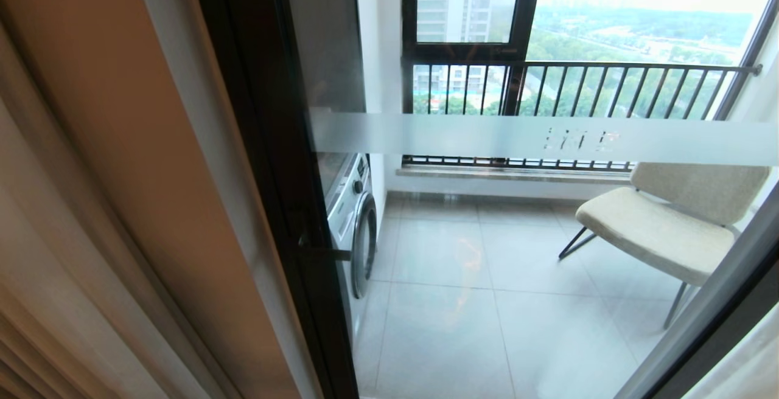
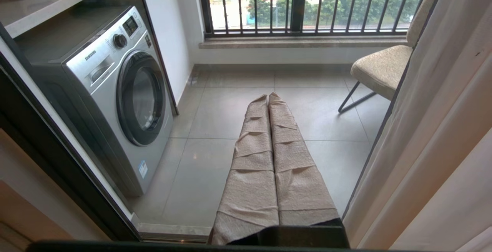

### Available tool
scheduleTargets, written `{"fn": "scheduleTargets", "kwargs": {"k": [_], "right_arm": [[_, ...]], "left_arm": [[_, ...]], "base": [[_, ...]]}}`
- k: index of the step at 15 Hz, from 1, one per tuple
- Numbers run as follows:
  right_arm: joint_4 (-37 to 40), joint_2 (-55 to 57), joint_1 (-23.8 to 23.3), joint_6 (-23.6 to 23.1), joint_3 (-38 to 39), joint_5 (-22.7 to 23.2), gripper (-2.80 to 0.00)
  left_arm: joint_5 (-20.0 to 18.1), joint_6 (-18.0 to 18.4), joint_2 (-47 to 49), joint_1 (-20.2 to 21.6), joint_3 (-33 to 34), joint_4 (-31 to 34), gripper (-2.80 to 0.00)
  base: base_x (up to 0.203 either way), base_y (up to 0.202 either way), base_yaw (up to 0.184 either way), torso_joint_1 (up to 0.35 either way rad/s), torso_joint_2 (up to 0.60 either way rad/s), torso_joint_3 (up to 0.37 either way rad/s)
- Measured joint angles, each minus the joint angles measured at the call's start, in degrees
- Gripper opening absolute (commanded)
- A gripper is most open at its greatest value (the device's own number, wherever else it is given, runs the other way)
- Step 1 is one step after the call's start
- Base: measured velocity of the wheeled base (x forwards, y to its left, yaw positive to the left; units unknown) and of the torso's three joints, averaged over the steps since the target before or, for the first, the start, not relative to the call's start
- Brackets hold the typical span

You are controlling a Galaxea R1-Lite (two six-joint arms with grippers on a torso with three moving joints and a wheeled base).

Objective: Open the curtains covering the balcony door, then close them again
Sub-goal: Close the inner curtains on both sides

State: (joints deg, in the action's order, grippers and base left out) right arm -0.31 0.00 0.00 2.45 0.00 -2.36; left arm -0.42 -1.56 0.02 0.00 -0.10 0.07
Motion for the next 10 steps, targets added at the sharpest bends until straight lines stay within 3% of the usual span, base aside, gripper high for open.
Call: {"fn": "scheduleTargets", "kwargs": {"k": [7, 10], "right_arm": [[0.01, 0.0, 0.0, 0.0, 0.0, 0.02, -2.8], [0.01, 0.0, 0.0, 0.0, 0.0, 0.02, -2.8]], "left_arm": [[-0.1, 0.16, 0.0, 0.0, -0.2, 0.34, -2.8], [-0.75, 0.15, 0.11, 0.0, -3.9, 3.16, -2.8]], "base": [[0.0, 0.0, 0.0, 0.0, 0.0, 0.0], [0.0, 0.0, 0.0, 0.0, 0.0, 0.0]]}}
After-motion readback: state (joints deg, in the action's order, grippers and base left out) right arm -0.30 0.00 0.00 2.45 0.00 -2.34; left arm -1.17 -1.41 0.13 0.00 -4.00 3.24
